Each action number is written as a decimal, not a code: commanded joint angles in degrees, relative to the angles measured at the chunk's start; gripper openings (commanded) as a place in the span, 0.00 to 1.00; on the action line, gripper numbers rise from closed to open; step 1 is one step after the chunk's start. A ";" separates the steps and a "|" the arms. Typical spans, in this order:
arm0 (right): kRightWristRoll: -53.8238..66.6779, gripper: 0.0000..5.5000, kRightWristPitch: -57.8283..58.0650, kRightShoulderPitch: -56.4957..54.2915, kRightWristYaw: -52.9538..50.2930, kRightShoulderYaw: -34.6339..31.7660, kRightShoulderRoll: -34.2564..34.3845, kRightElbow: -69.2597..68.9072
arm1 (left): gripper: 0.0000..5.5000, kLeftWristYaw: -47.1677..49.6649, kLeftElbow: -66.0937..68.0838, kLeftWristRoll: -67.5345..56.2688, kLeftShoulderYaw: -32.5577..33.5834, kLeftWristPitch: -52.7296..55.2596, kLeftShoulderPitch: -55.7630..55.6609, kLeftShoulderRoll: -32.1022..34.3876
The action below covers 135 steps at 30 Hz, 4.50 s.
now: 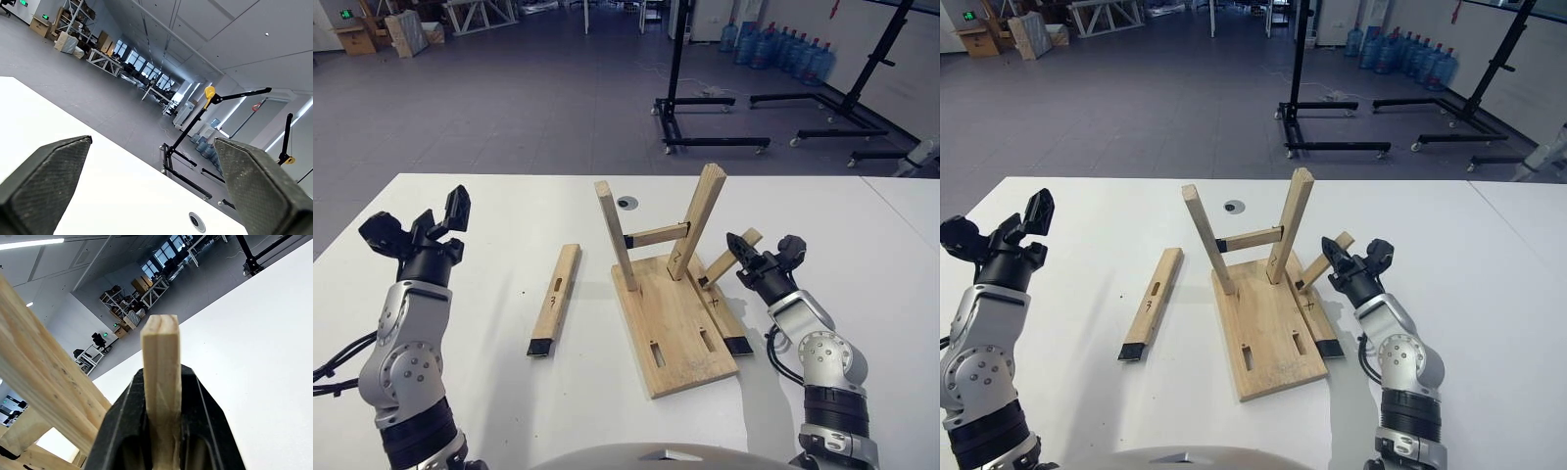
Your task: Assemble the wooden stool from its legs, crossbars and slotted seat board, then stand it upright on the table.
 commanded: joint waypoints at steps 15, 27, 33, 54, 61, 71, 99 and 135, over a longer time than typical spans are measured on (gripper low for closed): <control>-3.80 0.07 -3.73 -0.90 1.20 -0.56 0.79 4.35 | 0.83 2.23 -1.87 0.62 -2.84 -0.54 0.53 -0.31; -12.58 0.07 -9.14 2.28 3.74 5.04 -0.50 2.64 | 0.83 2.60 -2.29 1.05 -4.13 -1.13 0.87 -0.35; -22.17 0.07 -18.73 5.88 6.94 11.06 -1.52 2.33 | 0.83 2.33 -1.75 1.17 -4.44 -1.55 0.57 -0.02; -25.12 0.25 -23.61 3.20 9.53 13.27 -3.27 3.27 | 0.83 0.76 -0.40 2.12 -5.68 -2.91 0.97 -0.11; -24.33 0.47 -21.02 3.34 10.33 12.24 -5.42 -0.62 | 0.83 0.39 -0.03 2.03 -5.54 -2.55 0.63 0.50; 4.18 0.47 -0.58 -10.65 0.91 -1.66 -12.18 -19.85 | 0.83 0.20 0.31 2.25 -5.54 -2.57 0.10 1.31; -42.72 0.47 18.35 -17.03 -44.39 19.32 9.28 -24.93 | 0.83 -0.18 0.28 2.82 -7.64 -2.00 0.70 1.02; -51.92 0.47 4.24 -9.02 -38.16 15.80 16.28 -10.25 | 0.83 -0.33 0.39 3.06 -8.12 -1.29 0.60 1.31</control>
